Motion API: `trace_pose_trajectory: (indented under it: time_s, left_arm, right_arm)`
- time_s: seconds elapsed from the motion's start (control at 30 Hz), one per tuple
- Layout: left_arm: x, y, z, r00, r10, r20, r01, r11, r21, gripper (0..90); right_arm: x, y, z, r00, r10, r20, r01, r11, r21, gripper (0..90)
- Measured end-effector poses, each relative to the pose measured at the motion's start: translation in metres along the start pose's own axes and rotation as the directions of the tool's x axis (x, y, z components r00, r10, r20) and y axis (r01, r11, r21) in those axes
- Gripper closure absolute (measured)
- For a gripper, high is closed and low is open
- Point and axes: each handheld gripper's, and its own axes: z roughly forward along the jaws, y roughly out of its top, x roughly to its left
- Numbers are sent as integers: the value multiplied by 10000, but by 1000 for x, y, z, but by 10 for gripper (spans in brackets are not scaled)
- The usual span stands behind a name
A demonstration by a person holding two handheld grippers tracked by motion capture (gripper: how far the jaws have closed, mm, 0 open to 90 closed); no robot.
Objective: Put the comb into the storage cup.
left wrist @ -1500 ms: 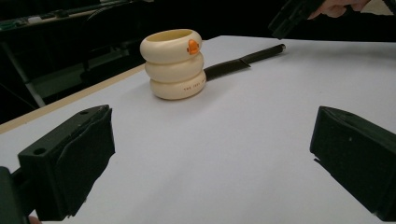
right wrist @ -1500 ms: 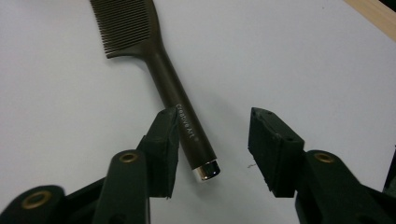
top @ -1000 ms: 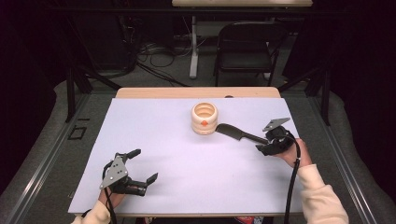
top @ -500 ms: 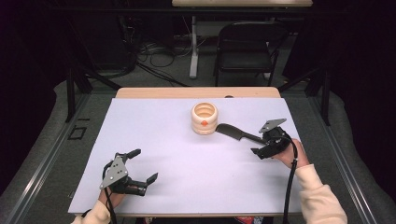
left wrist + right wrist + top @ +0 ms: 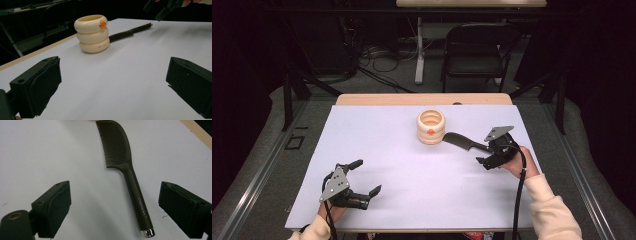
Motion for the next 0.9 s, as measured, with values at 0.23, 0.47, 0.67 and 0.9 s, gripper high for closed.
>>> trace_pose_trajectory:
  time_s: [0.23, 0.47, 0.67, 0.9]
  left_arm:
    - [0, 0, 1, 10000, 13, -2, -13, 10000, 3, 1]
    - [0, 1, 1, 10000, 27, -7, -27, 10000, 28, 1]
    - [0, 1, 1, 10000, 7, -5, -7, 10000, -8, 1]
    - [0, 1, 2, 10000, 2, -26, -2, 10000, 41, 1]
  right_arm:
    - [-3, 8, 1, 9999, -140, -62, 142, 9991, 410, 50]
    - [-10, 11, 4, 9998, -198, 22, 196, 9983, 554, 6]
    - [-14, 11, 13, 9992, -345, -218, 366, 9939, 1036, 0]
    - [-20, 15, 16, 9987, -383, -339, 423, 9912, 1254, 0]
